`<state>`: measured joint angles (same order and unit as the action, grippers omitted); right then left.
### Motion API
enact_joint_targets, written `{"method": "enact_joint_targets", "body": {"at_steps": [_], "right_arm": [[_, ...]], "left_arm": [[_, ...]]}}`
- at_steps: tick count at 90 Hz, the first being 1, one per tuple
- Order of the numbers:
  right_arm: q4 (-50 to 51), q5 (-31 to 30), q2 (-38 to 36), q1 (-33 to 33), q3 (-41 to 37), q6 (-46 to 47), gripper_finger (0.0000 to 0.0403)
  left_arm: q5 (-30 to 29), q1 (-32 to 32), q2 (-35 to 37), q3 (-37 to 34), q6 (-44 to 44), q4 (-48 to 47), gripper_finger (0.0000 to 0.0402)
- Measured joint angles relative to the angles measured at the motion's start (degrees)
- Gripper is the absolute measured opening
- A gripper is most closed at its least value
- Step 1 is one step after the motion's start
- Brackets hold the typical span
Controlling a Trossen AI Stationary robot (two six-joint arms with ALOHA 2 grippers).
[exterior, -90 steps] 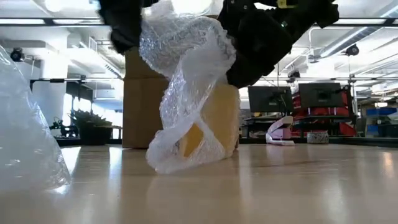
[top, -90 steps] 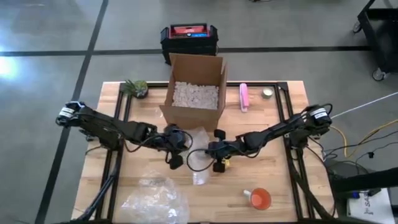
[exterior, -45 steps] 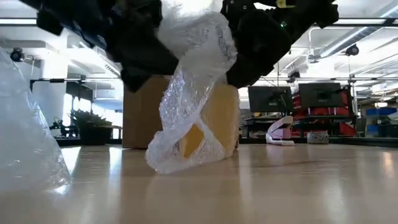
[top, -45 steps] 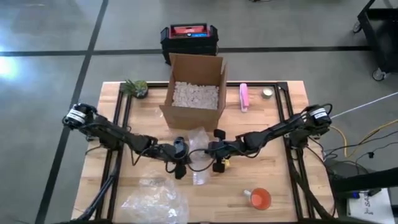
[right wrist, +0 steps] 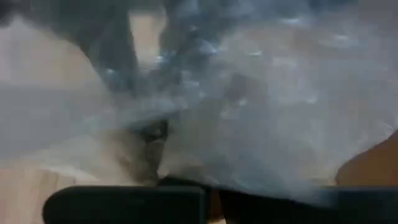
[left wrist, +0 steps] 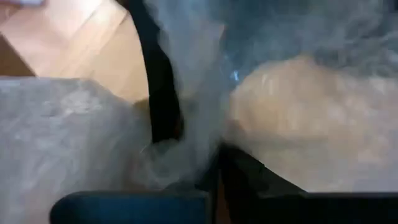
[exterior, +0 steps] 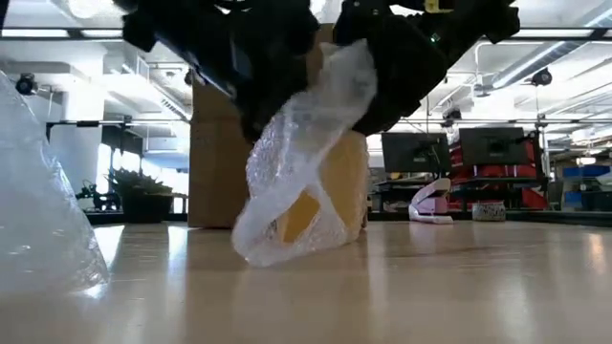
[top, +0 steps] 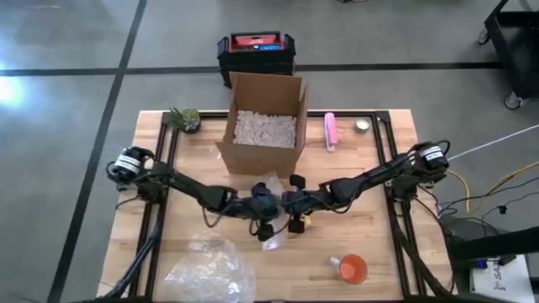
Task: Wrap mug
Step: Wrap the yellow mug with transparent bubble wrap
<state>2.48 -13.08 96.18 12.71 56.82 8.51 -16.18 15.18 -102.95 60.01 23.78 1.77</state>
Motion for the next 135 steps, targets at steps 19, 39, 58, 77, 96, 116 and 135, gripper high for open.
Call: {"method": "enact_joint_targets", "body": {"at_steps": [19, 39, 58, 77, 96, 116, 135], "right_arm": [[8.71, 0.05, -3.94, 0.02, 3.36, -0.43, 0.0002], [26.36, 1.35, -6.83, 1.13, 10.98, 1.42, 0.0002], [28.52, 10.79, -8.00, 4.32, 11.71, 3.52, 0.0002], [17.78, 11.59, -5.50, 5.45, 7.29, 2.85, 0.0002], [8.89, 5.82, -2.63, 3.57, 5.84, -0.92, 0.0002], [9.05, 5.53, -1.13, -0.82, 5.16, -1.07, 0.0002], [7.26, 7.21, 2.06, -1.48, 5.14, -1.81, 0.0002]], "left_arm": [[-0.27, -0.09, -1.54, 1.61, 0.73, -1.31, 0.0003], [-0.13, -0.11, -1.14, 1.79, 0.51, -1.72, 0.0003], [0.24, -0.11, -1.11, 2.12, -0.46, -1.69, 0.0003], [0.21, -0.11, -1.16, 2.10, -0.80, -1.17, 0.0003], [0.20, -0.11, -1.16, 2.08, -0.74, -0.92, 0.0003], [0.10, -0.07, -0.77, 1.98, -0.38, -0.35, 0.0003], [1.58, 0.21, 2.87, 1.56, 0.16, -4.53, 0.0003]]}}
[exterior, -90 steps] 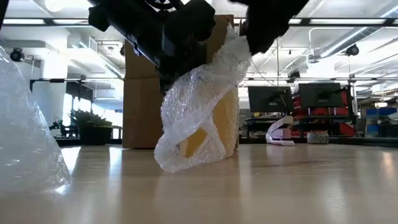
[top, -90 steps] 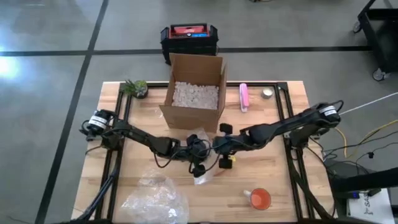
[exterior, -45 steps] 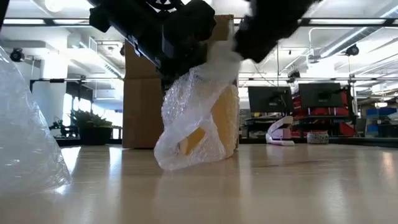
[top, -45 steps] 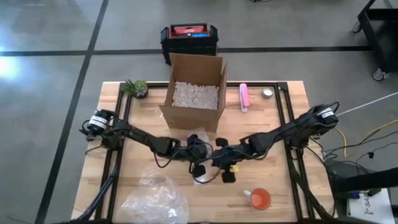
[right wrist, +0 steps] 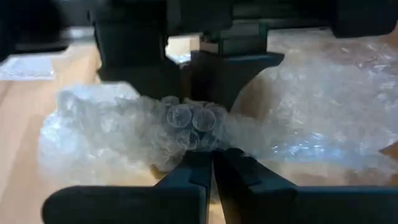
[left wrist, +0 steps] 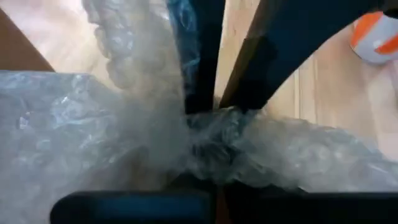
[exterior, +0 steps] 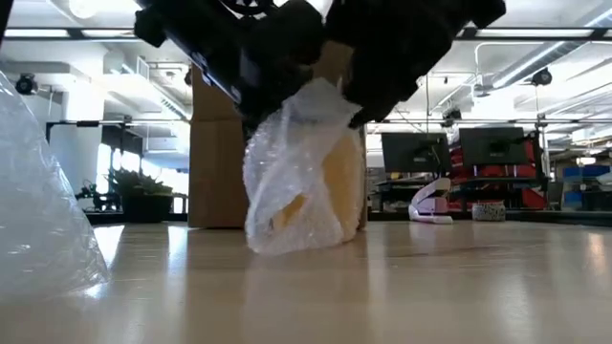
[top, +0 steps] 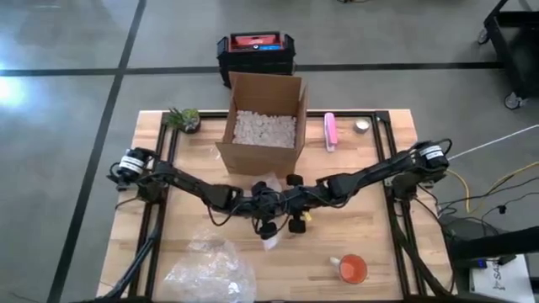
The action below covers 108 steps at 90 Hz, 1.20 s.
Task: Wrap mug
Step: Wrap the yellow mug with transparent bubble wrap
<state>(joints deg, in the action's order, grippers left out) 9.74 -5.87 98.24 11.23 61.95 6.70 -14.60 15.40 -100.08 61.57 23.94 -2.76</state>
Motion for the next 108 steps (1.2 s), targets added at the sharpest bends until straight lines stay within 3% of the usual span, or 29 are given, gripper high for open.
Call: {"method": "enact_joint_targets", "body": {"at_steps": [34, 58, 65, 83, 98, 108], "right_arm": [[0.43, 0.29, 0.68, 0.12, -0.13, 0.11, 0.0002], [0.85, 0.38, 0.81, 0.25, 0.36, 0.13, 0.0002], [0.97, 0.49, 0.85, 0.30, 0.69, -0.09, 0.0002], [1.07, 0.46, 0.89, 0.49, 1.11, -0.22, 0.0002], [1.08, 0.48, 0.89, 0.52, 1.11, -0.13, 0.0002], [1.09, 0.52, 0.89, 0.52, 1.11, -0.19, 0.0002]], "left_arm": [[-1.43, 0.05, 11.45, 0.32, 1.76, -11.98, 0.0004], [-19.96, -0.33, 17.61, -2.35, 14.98, -26.57, 0.0001], [-20.67, -1.52, 16.73, -4.57, 15.16, -21.95, 0.0001], [-19.67, -3.88, 11.31, -10.39, 9.48, 1.13, 0.0001], [-13.11, -5.45, 7.56, -10.94, 7.22, 9.25, 0.0000], [-5.69, -5.29, 7.63, -10.76, 3.50, 12.13, 0.0000]]}}
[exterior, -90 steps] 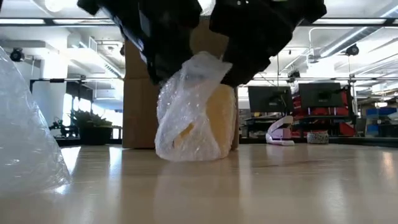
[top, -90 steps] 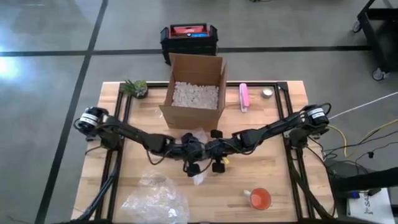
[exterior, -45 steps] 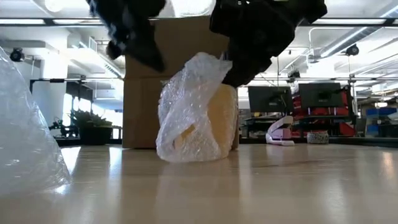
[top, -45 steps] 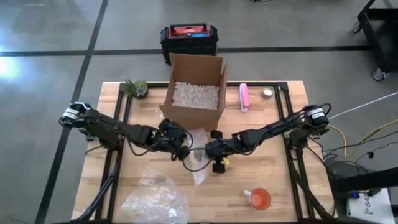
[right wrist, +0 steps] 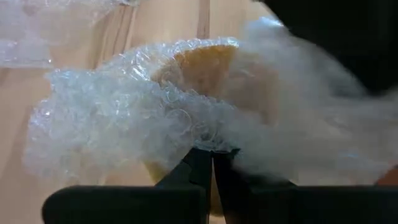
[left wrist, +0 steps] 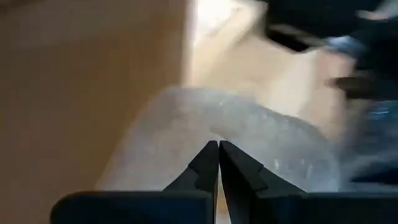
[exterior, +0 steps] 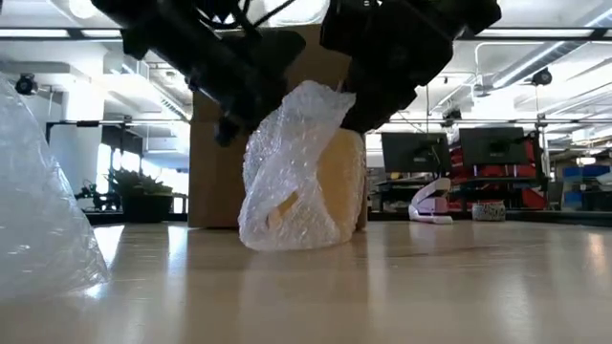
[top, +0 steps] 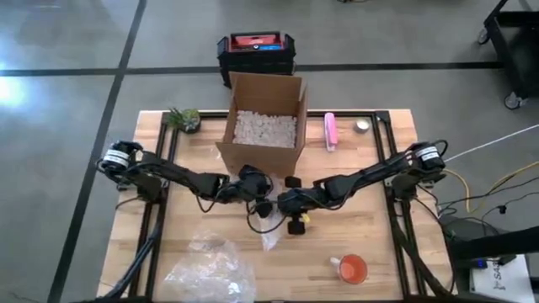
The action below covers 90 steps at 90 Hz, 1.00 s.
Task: Wrap mug
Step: Wrap the yellow mug with transparent bubble wrap
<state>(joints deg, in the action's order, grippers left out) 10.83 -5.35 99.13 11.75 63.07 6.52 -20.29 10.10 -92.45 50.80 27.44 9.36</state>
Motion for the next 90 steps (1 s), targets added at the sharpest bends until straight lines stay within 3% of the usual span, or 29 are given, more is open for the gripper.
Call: {"method": "enact_joint_targets", "body": {"at_steps": [10, 22, 48, 74, 90], "right_arm": [[-0.03, 0.01, 0.00, 0.00, -0.02, -0.03, 0.0002], [-0.04, 0.21, 0.00, 0.00, -0.11, 0.12, 0.0002], [0.00, 0.27, 0.00, -0.20, 0.06, 2.11, 0.0002], [14.92, -0.53, -2.12, -0.15, 7.83, 0.99, 0.0002], [14.62, -2.59, -2.21, -0.17, 10.36, -2.45, 0.0002]], "left_arm": [[7.99, 0.53, 0.66, 0.03, -3.35, 1.04, 0.0000], [11.68, 1.09, -0.08, 0.08, -4.17, 0.99, 0.0000], [11.04, 1.88, -7.07, 0.33, -5.18, 1.18, 0.0000], [9.48, 1.97, -7.57, 0.29, -4.24, 1.69, 0.0000], [9.46, 1.97, -7.31, 0.20, -4.24, 1.86, 0.0000]]}}
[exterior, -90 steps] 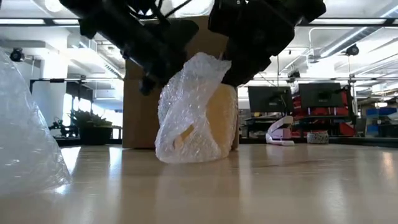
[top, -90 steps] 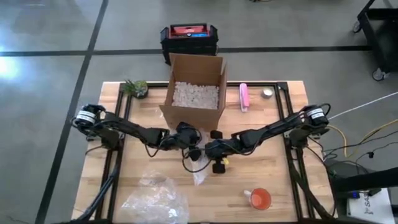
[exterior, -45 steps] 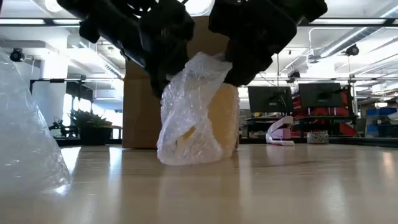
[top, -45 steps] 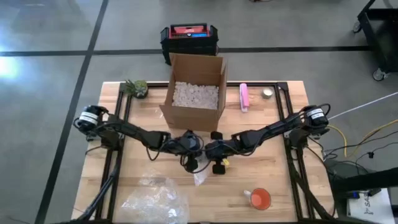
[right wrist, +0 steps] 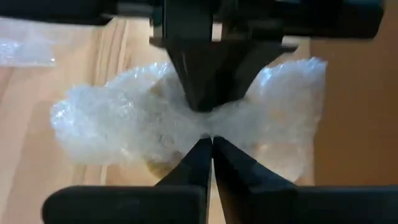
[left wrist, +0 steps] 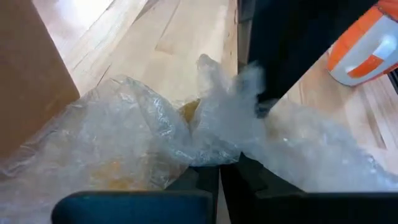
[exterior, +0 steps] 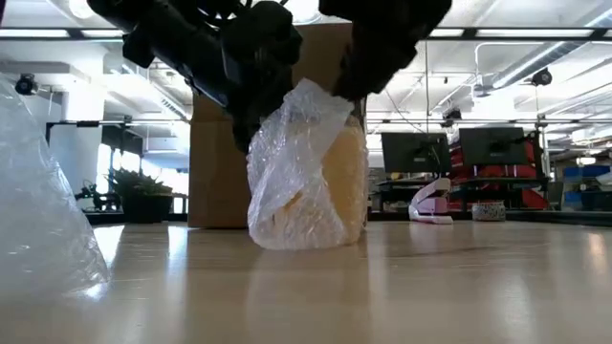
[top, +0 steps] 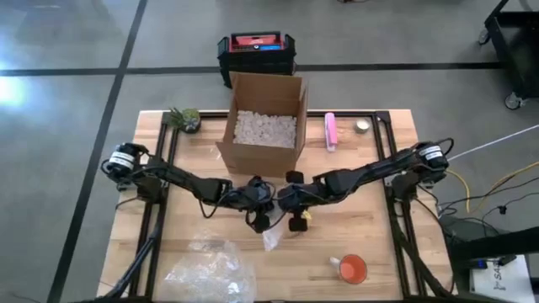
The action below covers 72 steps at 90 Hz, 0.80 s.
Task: Wrap mug
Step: Wrap the yellow mug with transparent bubble wrap
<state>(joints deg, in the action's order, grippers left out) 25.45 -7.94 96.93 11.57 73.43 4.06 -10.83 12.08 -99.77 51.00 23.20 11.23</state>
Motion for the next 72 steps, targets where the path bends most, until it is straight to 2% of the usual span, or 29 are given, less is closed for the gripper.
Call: {"method": "enact_joint_targets", "body": {"at_steps": [26, 50, 63, 72], "right_arm": [[-4.51, -0.30, 6.79, -1.12, -1.12, -1.68, 0.0002], [-3.79, 0.57, 9.11, -0.94, -1.20, -1.67, 0.0002], [-3.20, 2.89, 9.31, -0.83, -1.53, -1.64, 0.0002], [-3.25, 3.02, 9.29, -0.83, -1.55, -1.14, 0.0002]], "left_arm": [[-0.21, 0.00, 1.12, -0.24, -0.65, -1.25, 0.0000], [-0.24, 0.03, 8.24, -0.63, -0.17, -6.12, 0.0000], [-4.19, -0.11, 14.04, -0.07, -0.91, -8.59, 0.0000], [-8.80, -0.09, 16.11, -0.46, -1.39, -14.88, 0.0000]]}}
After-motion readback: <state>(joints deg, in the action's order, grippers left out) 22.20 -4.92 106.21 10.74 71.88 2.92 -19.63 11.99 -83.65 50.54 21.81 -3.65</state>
